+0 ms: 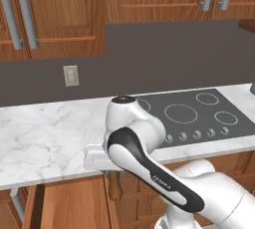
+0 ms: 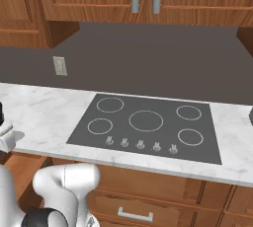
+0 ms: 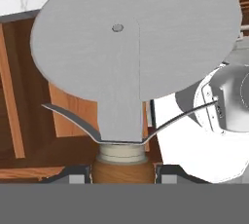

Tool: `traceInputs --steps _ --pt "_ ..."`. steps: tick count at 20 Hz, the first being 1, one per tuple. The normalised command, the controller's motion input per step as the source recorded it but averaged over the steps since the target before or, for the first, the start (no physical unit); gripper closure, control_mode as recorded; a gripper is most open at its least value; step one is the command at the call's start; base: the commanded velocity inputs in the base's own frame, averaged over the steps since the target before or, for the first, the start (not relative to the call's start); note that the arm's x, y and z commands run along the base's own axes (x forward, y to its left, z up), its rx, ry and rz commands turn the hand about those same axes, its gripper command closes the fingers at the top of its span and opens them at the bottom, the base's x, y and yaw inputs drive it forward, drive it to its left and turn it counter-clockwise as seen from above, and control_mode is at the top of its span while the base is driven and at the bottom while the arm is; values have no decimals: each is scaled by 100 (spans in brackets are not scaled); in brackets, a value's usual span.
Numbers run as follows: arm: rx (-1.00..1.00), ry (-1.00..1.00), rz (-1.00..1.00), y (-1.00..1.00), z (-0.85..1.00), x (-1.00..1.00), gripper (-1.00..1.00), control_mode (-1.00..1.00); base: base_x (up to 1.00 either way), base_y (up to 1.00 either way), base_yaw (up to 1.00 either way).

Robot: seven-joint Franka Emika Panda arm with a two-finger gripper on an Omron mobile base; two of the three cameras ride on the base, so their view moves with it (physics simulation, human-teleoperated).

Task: Take the pizza cutter from the drawer on the left and place it on the dining counter for cutting.

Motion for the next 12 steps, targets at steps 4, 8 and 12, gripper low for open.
traceInputs --steps 4,8,12 --pt "0 0 0 -84 53 0 100 -100 0 0 0" --pt "0 0 0 -91 44 0 100 -100 0 0 0" --pt "0 0 0 -93 24 2 100 -100 0 0 0"
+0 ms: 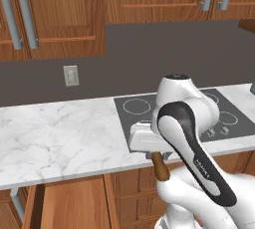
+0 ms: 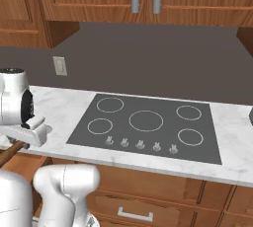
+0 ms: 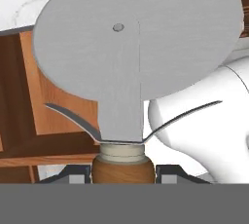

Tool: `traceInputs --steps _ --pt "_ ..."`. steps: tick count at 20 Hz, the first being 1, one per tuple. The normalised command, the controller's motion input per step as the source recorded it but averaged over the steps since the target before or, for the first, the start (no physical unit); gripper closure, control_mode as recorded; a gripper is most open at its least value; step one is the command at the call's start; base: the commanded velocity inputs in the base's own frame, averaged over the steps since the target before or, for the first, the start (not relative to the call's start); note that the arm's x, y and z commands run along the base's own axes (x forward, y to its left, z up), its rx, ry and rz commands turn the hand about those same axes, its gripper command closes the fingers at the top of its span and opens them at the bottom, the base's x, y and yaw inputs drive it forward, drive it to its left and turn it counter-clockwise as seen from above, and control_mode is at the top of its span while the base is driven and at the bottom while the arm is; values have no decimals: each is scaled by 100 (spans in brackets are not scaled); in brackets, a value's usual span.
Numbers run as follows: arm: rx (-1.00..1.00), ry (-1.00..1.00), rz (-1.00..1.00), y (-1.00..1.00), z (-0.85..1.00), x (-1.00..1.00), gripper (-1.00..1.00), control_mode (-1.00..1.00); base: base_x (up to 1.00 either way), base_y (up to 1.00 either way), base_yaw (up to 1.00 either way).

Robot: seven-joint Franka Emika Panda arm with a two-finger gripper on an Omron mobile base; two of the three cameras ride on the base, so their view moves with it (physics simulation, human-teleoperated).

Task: Take the pizza cutter from the drawer on the left and place it on the dining counter for cutting.

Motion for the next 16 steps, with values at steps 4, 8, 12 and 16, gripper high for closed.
traceInputs --steps 4,8,12,16 --pt "0 0 0 -89 16 9 100 -100 0 0 0" --pt "-4 -1 0 -78 5 1 100 -100 0 0 0" --pt "-7 -4 0 -73 4 0 100 -100 0 0 0" --pt "-8 -5 0 -59 0 12 100 -100 0 0 0"
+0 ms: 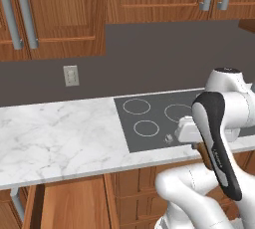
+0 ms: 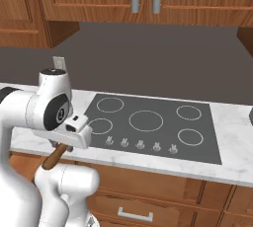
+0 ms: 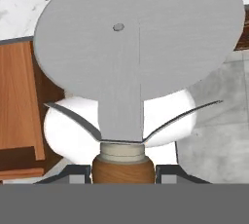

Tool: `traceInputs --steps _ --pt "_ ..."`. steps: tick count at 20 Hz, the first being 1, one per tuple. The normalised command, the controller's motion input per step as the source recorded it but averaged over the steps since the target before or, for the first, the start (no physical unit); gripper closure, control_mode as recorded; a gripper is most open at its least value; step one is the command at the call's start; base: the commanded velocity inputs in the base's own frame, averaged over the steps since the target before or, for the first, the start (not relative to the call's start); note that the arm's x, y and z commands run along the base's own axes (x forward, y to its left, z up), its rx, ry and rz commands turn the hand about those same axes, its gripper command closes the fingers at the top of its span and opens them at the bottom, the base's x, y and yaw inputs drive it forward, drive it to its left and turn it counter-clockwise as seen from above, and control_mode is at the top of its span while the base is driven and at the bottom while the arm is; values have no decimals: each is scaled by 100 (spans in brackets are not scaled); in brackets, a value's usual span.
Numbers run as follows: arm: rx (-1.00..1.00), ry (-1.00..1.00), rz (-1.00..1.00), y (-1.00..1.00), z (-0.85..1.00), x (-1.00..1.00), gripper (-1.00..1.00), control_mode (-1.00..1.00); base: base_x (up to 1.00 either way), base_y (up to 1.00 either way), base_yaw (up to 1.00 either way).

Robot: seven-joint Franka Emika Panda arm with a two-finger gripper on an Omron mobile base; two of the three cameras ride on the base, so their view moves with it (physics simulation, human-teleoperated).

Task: Take the pizza cutter from the drawer on the left and place it on the dining counter for cutting.

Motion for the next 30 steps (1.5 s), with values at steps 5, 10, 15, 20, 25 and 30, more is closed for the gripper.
traceInputs --steps 5,10,15,20,25,30 --pt "-3 -3 7 -40 0 49 100 -100 0 0 0" --pt "0 -1 13 -30 10 28 100 -100 0 0 0" --pt "-1 0 6 -8 2 0 100 -100 0 0 0" --pt "0 0 0 0 0 0 100 -100 0 0 0" --pt "0 0 0 0 0 0 100 100 -5 0 0" --pt "0 0 0 0 0 0 100 100 -68 -8 -15"
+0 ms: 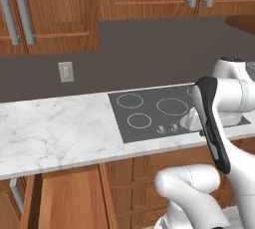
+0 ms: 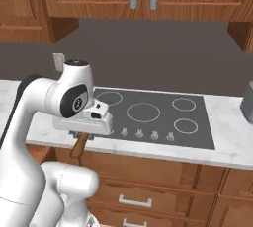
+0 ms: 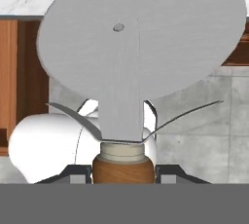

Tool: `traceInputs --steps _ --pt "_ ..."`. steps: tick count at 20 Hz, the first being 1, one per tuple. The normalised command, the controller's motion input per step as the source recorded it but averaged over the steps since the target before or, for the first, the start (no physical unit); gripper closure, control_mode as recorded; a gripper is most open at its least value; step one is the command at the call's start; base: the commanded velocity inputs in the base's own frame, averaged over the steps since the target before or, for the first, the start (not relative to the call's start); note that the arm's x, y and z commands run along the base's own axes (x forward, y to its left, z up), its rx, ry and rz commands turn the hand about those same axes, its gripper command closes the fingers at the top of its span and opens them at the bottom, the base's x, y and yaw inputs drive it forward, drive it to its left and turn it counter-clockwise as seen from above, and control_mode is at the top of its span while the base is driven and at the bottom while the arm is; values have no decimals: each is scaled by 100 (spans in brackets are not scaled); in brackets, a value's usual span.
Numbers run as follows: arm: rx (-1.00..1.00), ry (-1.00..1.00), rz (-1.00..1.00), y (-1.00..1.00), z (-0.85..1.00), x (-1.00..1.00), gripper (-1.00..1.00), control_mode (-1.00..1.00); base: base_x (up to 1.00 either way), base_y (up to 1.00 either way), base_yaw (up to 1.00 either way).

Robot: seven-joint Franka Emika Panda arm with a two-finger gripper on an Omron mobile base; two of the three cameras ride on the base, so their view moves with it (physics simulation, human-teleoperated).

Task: Take the pizza cutter from the drawer on the left and place it on the dining counter for cutting.

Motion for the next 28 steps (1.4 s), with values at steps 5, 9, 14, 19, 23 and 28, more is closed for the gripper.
traceInputs --steps 5,9,14,19,23,28 --pt "0 0 0 0 0 0 100 100 -43 -7 -58" --pt "0 0 0 0 0 0 100 100 -3 0 -93" --pt "0 0 0 0 0 0 100 100 0 0 -100" --pt "0 0 0 0 0 0 100 100 0 0 -96" --pt "0 0 0 0 0 0 100 100 0 0 -94" --pt "0 0 0 0 0 0 100 100 3 1 -91"
